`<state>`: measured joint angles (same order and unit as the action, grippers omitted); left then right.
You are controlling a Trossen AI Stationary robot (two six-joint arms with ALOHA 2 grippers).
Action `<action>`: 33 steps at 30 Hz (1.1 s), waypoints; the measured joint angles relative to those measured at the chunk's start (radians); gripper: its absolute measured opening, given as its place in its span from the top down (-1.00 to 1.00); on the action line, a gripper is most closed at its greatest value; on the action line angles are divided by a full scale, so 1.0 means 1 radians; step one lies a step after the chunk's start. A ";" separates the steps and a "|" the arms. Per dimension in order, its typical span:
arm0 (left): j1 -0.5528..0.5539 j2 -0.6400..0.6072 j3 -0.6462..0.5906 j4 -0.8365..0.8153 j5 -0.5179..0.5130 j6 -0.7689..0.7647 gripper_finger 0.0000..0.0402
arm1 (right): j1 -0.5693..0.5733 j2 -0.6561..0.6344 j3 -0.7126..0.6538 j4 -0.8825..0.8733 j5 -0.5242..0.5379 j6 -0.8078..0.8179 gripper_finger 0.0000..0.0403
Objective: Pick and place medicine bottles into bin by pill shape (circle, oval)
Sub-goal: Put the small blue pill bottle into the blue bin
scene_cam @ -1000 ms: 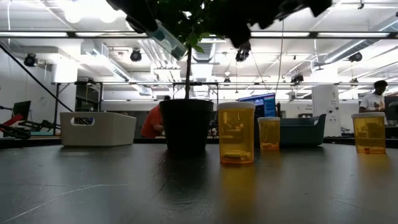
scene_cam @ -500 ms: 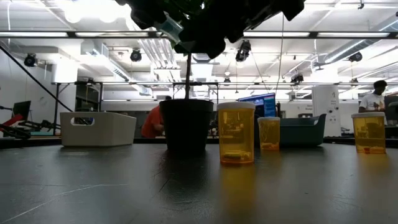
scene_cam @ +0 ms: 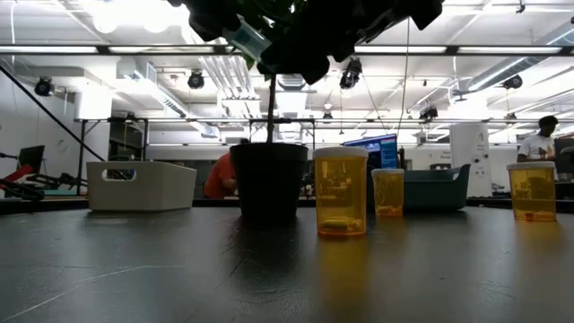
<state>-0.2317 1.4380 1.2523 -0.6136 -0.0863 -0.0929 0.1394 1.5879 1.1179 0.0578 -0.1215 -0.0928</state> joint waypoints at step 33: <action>0.001 -0.286 -0.036 -0.147 -0.119 0.056 -0.02 | -0.201 -0.394 -0.092 -1.118 0.530 0.724 0.50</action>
<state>-0.2310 1.1523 1.2167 -0.7602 -0.2054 -0.0364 -0.0616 1.1940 1.0262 -1.0598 0.4082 0.6314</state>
